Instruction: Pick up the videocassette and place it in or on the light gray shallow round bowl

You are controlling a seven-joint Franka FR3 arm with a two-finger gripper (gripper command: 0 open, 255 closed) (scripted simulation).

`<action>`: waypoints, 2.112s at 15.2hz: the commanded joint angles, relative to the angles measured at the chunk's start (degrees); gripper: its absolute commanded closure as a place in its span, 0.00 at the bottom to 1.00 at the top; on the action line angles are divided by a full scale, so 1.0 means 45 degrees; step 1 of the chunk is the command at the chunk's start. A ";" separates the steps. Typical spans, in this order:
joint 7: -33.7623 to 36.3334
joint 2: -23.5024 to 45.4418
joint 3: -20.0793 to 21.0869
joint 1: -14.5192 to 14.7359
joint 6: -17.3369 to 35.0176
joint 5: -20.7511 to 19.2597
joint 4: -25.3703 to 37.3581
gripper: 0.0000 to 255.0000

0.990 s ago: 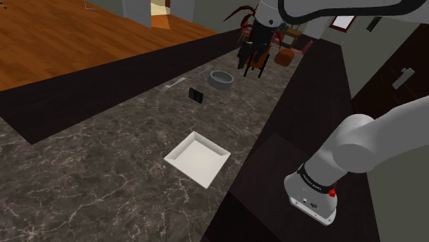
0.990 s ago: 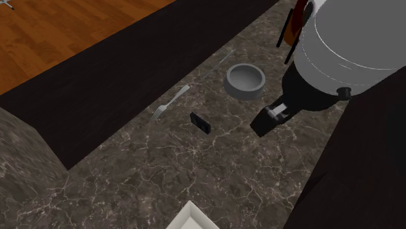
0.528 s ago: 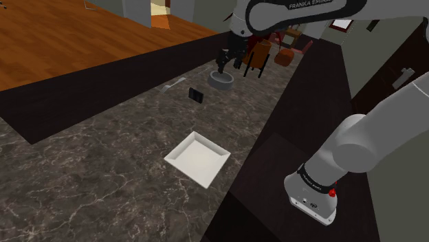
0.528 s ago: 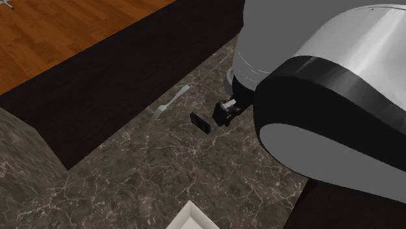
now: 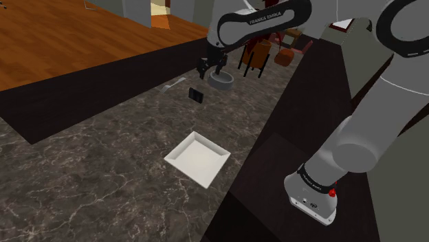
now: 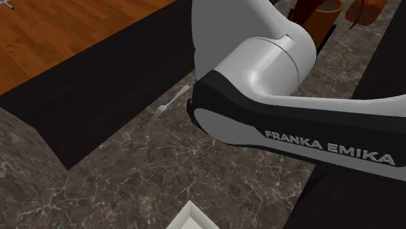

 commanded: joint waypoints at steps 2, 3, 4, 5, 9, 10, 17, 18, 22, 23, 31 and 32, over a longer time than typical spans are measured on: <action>0.0358 0.1443 0.0030 0.0109 0.0246 -0.0141 0.1128 0.00; 0.0440 0.1942 0.0020 0.0141 0.0303 -0.0181 0.1551 0.00; 0.0518 0.2444 0.0009 0.0173 0.0345 -0.0218 0.1995 0.00; 0.0590 0.2950 -0.0004 0.0207 0.0371 -0.0250 0.2459 0.00; 0.0786 0.4725 -0.0065 0.0337 0.0332 -0.0321 0.4221 0.00; 0.0796 0.4822 -0.0078 0.0334 0.0456 -0.0337 0.4194 0.00; 0.0861 0.5502 -0.0158 0.0311 0.1241 -0.0445 0.4091 0.00; 0.0861 0.5504 -0.0158 0.0311 0.1240 -0.0445 0.4094 0.00; 0.0861 0.5504 -0.0158 0.0311 0.1239 -0.0445 0.4095 0.00; 0.0861 0.5504 -0.0158 0.0311 0.1239 -0.0445 0.4095 0.00; 0.0862 0.5499 -0.0157 0.0312 0.1237 -0.0445 0.4091 1.00; 0.0862 0.5499 -0.0157 0.0312 0.1237 -0.0445 0.4091 1.00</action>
